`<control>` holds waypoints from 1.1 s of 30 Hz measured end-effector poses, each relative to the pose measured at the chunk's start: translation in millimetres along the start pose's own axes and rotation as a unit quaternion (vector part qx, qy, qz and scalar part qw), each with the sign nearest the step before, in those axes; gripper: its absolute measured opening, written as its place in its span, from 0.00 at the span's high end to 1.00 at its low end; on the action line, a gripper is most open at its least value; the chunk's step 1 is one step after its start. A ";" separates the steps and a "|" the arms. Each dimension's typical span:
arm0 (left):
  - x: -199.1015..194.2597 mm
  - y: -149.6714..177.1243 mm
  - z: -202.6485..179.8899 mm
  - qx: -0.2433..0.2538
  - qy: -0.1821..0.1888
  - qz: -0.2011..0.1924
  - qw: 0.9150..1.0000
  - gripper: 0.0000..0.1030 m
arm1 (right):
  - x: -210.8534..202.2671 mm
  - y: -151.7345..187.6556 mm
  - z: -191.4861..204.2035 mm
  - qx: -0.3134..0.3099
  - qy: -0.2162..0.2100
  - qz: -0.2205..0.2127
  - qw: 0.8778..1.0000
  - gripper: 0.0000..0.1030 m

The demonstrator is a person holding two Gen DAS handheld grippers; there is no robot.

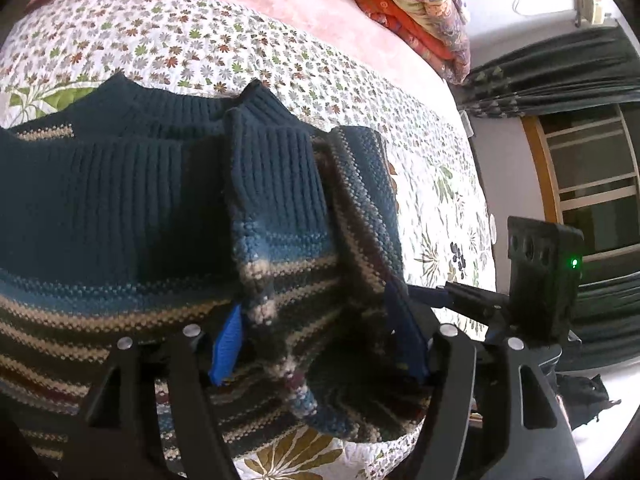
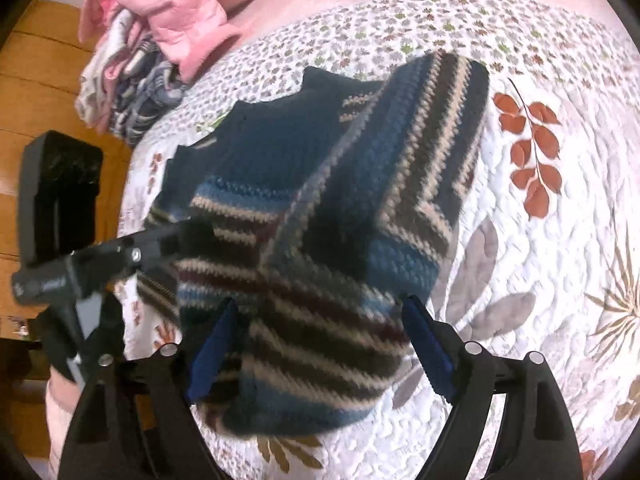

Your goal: Fold small clothes

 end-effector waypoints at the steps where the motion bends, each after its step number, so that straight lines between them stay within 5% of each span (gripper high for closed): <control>1: 0.4 0.0 2.4 -0.002 0.000 -0.001 1.000 0.37 | 5.7 -0.4 3.7 -0.005 0.019 0.003 1.000 0.18; 5: -2.3 2.9 13.0 -0.016 0.015 -0.006 1.000 0.37 | 19.5 0.6 0.9 -0.009 0.074 0.007 0.997 0.24; 8: -8.5 4.9 19.2 -0.025 0.030 -0.014 0.999 0.37 | 24.3 0.1 -7.4 0.005 0.097 0.006 0.995 0.50; 11: -15.6 6.5 24.9 -0.030 0.033 -0.020 0.999 0.37 | 16.1 -3.1 -9.1 0.022 0.070 -0.010 0.997 0.71; 16: -27.4 3.5 35.1 -0.062 0.074 -0.036 0.995 0.35 | -11.3 -7.5 26.0 -0.025 0.001 -0.047 0.999 0.78; 22: -45.0 4.0 50.3 -0.108 0.161 -0.060 0.979 0.32 | 2.5 14.1 76.5 -0.144 0.002 -0.034 0.989 0.77; 24: -50.7 4.6 51.3 -0.113 0.186 -0.069 0.974 0.31 | 13.4 16.8 77.1 -0.147 0.001 -0.030 0.989 0.67; 27: -51.0 7.0 48.1 -0.101 0.181 -0.072 0.976 0.28 | 17.8 17.9 75.8 -0.136 -0.025 -0.030 0.990 0.46; 33: -29.9 9.8 36.1 -0.089 0.163 -0.055 0.981 0.26 | 19.0 25.3 92.1 -0.175 -0.011 -0.031 0.984 0.29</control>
Point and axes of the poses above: each gripper's, at about its wrist camera, not at the fingertips, and x roughly the way its jaws point, z to its left, y to its underside, the point moved 9 cm from there along x, roughly the way its jaws point, and after that the axes turned 8 degrees about y, right-handed, at the moved point
